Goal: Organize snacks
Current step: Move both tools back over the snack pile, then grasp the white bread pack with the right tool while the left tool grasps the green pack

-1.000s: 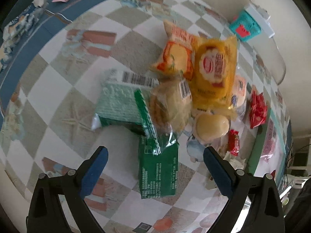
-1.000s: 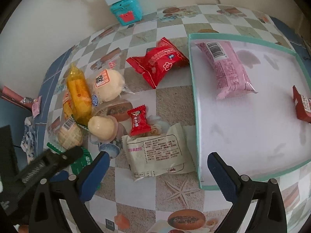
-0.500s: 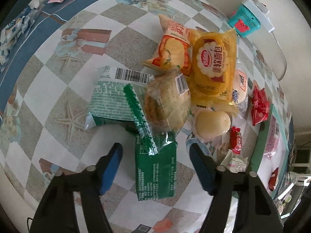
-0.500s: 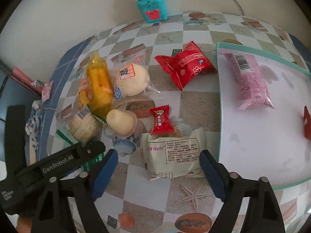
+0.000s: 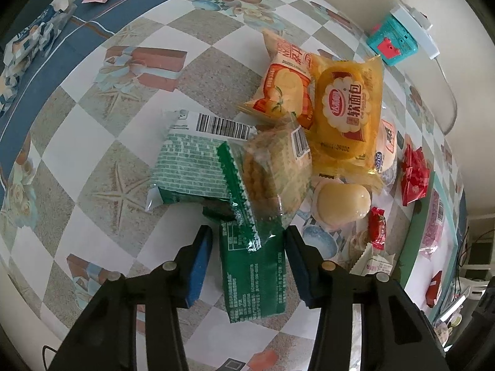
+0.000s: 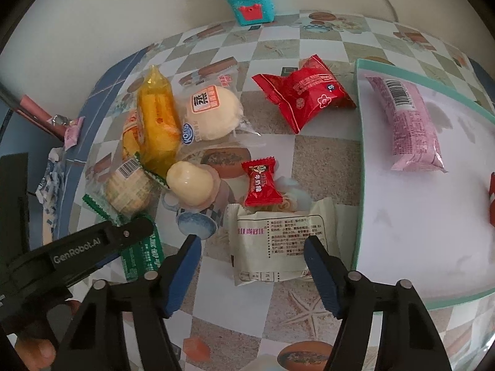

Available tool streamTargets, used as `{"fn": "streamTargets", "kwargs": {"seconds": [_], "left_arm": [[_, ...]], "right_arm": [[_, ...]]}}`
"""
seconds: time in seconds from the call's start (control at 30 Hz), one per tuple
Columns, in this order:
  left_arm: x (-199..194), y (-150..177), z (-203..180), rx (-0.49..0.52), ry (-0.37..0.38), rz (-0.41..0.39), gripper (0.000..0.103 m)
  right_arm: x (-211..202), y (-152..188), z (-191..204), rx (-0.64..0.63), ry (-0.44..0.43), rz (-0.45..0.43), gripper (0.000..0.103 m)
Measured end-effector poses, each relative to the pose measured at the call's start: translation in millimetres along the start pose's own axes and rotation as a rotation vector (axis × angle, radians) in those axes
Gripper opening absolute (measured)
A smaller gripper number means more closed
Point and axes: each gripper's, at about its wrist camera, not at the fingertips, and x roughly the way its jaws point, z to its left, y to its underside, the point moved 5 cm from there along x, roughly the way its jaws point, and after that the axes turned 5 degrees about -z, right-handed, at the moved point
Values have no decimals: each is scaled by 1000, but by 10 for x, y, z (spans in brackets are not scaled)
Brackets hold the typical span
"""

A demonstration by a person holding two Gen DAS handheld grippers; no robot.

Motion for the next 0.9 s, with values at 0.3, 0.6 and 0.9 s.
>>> {"fn": "streamTargets", "kwargs": {"seconds": [0.3,0.6,0.9], "left_arm": [[-32,1,54,-2,-1,0,50],[-15,22,-9,-2,-7,1,50],[-9,34,-14,-7,-2,10,50]], "right_arm": [[20,14,21,-30,25,2,71],[-7,48,142,-40,-56,25,71],[113,86,-7,-1,31,53,71]]}}
